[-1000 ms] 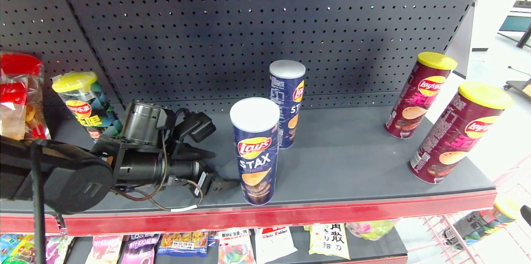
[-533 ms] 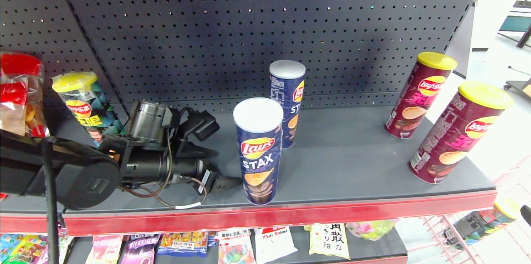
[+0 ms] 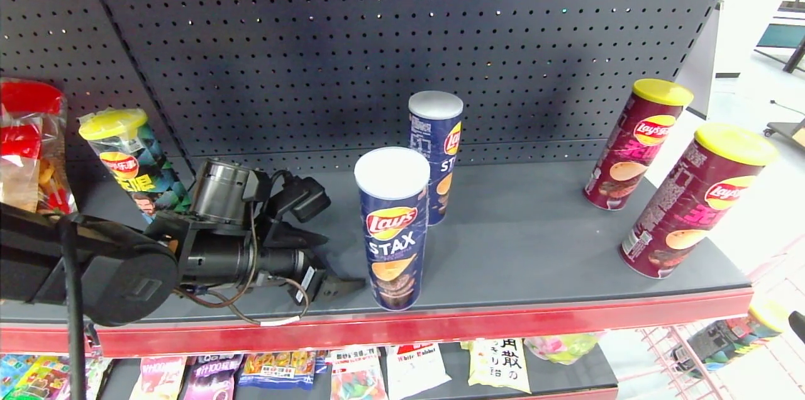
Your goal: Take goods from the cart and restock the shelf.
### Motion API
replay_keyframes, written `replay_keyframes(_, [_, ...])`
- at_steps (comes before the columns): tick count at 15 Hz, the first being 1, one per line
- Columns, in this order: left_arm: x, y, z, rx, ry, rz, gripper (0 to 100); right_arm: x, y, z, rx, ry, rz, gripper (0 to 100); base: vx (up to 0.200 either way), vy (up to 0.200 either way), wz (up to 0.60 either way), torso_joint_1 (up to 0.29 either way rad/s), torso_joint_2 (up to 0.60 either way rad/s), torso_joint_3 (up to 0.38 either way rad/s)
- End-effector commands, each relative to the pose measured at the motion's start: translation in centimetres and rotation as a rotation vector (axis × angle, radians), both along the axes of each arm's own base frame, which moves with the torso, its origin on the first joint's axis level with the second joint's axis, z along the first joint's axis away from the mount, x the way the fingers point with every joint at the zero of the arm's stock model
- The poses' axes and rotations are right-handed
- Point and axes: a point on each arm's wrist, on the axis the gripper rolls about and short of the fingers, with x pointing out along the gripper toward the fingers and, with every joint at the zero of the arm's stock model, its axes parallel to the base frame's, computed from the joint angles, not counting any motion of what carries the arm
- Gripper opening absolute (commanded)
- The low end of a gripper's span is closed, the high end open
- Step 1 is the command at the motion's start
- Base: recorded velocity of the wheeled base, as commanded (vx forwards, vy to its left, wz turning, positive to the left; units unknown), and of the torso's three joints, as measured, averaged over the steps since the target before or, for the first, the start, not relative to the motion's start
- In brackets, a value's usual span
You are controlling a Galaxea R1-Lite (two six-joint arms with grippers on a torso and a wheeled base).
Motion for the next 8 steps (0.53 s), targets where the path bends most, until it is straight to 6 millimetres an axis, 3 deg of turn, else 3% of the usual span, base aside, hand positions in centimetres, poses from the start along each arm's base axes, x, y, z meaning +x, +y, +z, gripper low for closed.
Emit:
replay_keyframes(1, [-0.10,0.00,0.19,-0.002,-0.007,-0.003,100,0.03,0.00,0.05,-0.001,0.000,0.000,100,0.000,0.000,0.00,0.000,0.00,0.000])
replay_keyframes(8, [0.20,-0.65,0.16,-0.004,-0.011,-0.020,100,0.03,0.00,0.05,-0.001,0.000,0.000,100,0.000,0.000,0.00,0.000,0.00,0.000])
